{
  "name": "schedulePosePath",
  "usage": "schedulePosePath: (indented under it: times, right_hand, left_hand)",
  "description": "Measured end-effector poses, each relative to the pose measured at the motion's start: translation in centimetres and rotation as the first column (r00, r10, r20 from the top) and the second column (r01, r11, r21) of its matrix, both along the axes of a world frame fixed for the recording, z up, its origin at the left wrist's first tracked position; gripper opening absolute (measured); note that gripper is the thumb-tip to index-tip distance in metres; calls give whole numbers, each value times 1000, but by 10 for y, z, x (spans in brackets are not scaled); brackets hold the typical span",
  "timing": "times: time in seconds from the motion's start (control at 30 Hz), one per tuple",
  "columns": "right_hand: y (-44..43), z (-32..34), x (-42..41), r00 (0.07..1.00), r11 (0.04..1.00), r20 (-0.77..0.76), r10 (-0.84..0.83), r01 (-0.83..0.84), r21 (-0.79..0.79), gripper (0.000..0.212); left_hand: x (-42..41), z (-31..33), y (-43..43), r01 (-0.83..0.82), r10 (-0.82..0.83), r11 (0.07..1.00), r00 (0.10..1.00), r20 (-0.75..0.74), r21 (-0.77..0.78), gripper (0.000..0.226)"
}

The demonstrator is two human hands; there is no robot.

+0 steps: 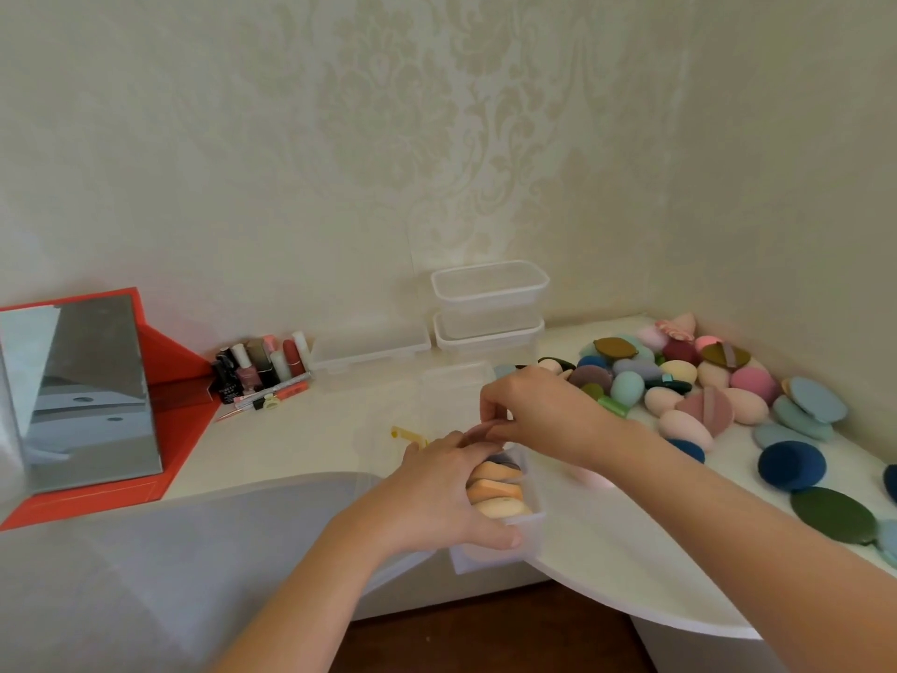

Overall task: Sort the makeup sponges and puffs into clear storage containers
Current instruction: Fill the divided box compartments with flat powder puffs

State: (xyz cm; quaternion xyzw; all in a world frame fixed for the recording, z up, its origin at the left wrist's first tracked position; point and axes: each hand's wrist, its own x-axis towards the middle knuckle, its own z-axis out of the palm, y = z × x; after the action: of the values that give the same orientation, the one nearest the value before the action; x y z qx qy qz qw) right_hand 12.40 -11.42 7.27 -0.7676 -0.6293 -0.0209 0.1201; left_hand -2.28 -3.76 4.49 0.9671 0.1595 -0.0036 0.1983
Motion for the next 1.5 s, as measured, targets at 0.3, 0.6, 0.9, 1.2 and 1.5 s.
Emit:
schedulePosePath:
  times: [0.3, 0.6, 0.9, 1.2, 1.5]
  right_hand:
    - [6, 8, -8, 993, 983, 108, -55, 73, -169, 23]
    - [23, 3, -10, 975, 958, 219, 38, 27, -285, 19]
    - [24, -12, -6, 973, 977, 232, 24, 26, -212, 25]
    - [28, 17, -13, 999, 834, 43, 19, 8, -552, 26]
    - [4, 3, 10, 948, 987, -317, -13, -38, -154, 15]
  left_hand:
    - [-2, -4, 0, -9, 9, 1000, 1000, 25, 2, 78]
    - [-4, -10, 2, -11, 12, 1000, 999, 32, -9, 77]
    - [-8, -5, 6, 48, -45, 997, 997, 64, -52, 68]
    - [-10, -9, -1, -105, 110, 990, 993, 46, -94, 93]
    - [1, 12, -4, -31, 50, 996, 972, -230, 84, 89]
